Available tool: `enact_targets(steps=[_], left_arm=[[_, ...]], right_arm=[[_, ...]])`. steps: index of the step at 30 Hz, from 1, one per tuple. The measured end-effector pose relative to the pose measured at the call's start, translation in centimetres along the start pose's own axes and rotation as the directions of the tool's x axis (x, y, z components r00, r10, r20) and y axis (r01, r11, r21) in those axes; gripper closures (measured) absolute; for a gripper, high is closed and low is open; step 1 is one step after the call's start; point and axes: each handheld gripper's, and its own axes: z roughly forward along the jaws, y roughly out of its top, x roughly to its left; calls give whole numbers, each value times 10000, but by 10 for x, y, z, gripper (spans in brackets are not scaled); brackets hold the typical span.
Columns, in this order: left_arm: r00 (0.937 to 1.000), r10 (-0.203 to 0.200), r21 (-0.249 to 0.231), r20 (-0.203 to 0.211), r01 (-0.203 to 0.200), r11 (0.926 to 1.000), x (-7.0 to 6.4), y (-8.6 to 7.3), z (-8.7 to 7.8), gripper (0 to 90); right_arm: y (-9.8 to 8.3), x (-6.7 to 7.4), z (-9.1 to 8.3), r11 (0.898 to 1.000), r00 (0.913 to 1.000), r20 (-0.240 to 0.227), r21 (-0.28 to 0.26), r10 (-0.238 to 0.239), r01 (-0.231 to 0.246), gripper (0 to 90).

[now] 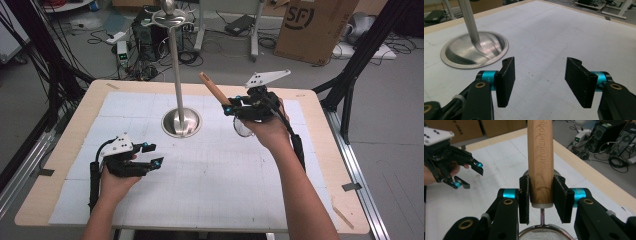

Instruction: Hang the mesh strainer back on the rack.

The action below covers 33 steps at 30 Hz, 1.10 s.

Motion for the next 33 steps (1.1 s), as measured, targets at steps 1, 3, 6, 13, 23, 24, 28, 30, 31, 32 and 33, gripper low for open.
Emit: enact_targets(steps=[1,3,6,13,23,24,28,30,31,32,33], left_arm=[[10000,9,16,9,-9,10000,0,0,0,419],[10000,-8,13,16,8,10000,0,0,0,419],[10000,-22,-2,27,22,10000,0,0,0,419],[10000,-31,-9,69,31,10000,1,0,0,418],[10000,-83,-41,27,83,10000,1,0,0,419],[10000,-41,-13,59,41,10000,1,0,0,419],[10000,-41,-45,79,41,10000,1,0,0,419],[9999,-60,-61,90,61,10000,0,0,0,419],[10000,-50,-55,86,50,10000,1,0,0,419],[10000,-18,-53,71,18,10000,1,0,0,419],[9999,-58,-56,106,59,10000,1,0,0,419]], right_arm=[[0,0,0,10000,10000,0,0,0,0,686],[4,-2,-1,10000,10000,-47,-39,-85,85,686],[10,-7,-2,9998,9997,-186,-134,-166,164,686],[19,-13,-2,9997,9993,-272,-73,-237,235,686],[43,-22,-7,9975,9973,-214,-60,-702,700,685],[45,-23,-8,9976,9973,-220,-83,-694,693,686],[55,-28,-10,9966,9965,-204,-87,-817,815,685],[59,-30,-11,9953,9953,-230,-235,-941,936,685],[59,-30,-11,9953,9953,-230,-235,-941,936,685],[61,-30,-12,9962,9962,-199,-198,-851,847,685],[63,-31,-12,9961,9962,-172,-218,-853,850,685]])
